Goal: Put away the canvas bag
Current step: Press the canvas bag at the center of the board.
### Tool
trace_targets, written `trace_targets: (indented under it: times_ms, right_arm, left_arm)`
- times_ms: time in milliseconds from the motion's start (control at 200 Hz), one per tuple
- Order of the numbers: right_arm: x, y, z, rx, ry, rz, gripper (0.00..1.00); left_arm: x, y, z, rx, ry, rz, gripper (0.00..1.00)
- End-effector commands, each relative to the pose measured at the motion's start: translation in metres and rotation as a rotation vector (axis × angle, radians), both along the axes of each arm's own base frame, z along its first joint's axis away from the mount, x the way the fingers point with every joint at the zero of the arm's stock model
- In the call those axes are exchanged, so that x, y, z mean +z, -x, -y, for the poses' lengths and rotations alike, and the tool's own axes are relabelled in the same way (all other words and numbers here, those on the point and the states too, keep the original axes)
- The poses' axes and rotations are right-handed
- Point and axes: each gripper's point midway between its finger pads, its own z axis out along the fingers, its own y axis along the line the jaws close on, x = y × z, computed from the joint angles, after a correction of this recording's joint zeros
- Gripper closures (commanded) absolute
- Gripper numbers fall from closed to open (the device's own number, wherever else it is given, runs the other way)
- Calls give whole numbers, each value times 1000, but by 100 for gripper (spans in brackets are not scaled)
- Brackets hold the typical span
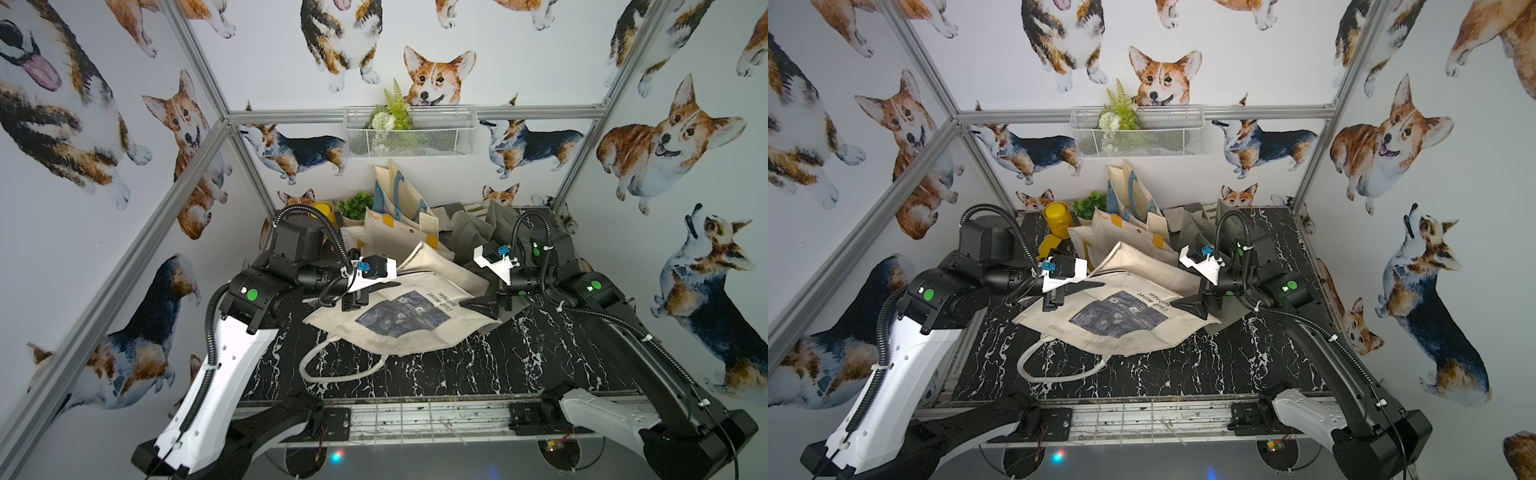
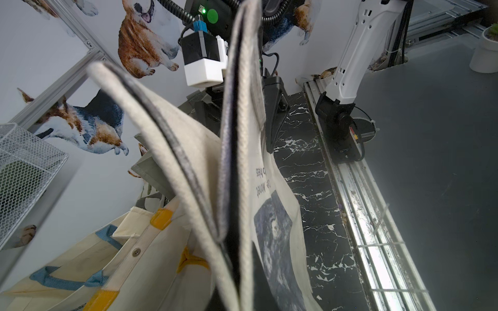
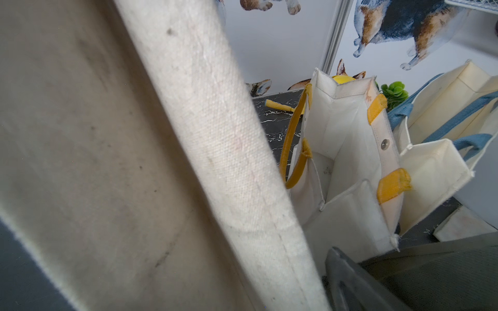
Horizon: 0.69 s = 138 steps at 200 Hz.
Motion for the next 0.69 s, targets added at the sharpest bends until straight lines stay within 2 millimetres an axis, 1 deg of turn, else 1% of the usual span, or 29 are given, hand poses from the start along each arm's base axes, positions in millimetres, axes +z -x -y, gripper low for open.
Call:
trace_targets:
  times_ms: [0, 50, 140, 235, 245, 255, 300, 335, 370, 410, 475, 541, 561, 586, 611, 686]
  right_arm:
    - [-1, 9, -2, 50, -19, -25, 5]
    - [-5, 11, -3, 58, -16, -50, 9]
    - [-11, 15, -3, 63, -24, -80, 22]
    - [-15, 15, -3, 55, -41, -91, 35]
    - [-15, 15, -3, 55, -41, -91, 35]
    - [-15, 15, -3, 51, -44, -91, 39]
    - [-13, 15, -2, 45, -52, -86, 46]
    - [-12, 16, -2, 40, -54, -80, 50]
    - [-11, 16, -1, 31, -56, -69, 55]
    - [-10, 16, 0, 25, -56, -64, 57]
    - [-8, 16, 3, 8, -55, -44, 66]
    - [-5, 16, 5, -8, -55, -27, 79]
    - [-3, 16, 6, -13, -55, -22, 86]
    - [-3, 16, 6, -19, -55, -18, 93]
    - [-1, 17, 8, -28, -56, -10, 96]
    - [1, 17, 10, -43, -54, 5, 100]
  left_arm:
    - [18, 1, 3, -35, 63, 120, 100]
    - [24, 0, 3, -19, 87, 152, 100]
    - [32, -5, 4, 1, 143, 198, 100]
    - [35, -9, 7, 9, 188, 210, 100]
    - [35, -10, 7, 10, 190, 210, 100]
    - [35, -10, 7, 11, 193, 211, 100]
    - [33, -11, 8, 13, 198, 207, 100]
    - [32, -12, 8, 19, 198, 205, 100]
    - [30, -14, 7, 28, 196, 206, 100]
    - [30, -16, 7, 38, 196, 212, 100]
    - [29, -19, 5, 65, 197, 217, 100]
    - [25, -24, 3, 92, 184, 214, 100]
    - [24, -26, 2, 105, 179, 214, 100]
    - [22, -28, 2, 114, 172, 210, 100]
    - [20, -30, 1, 125, 166, 209, 100]
    - [16, -35, -1, 150, 154, 203, 100]
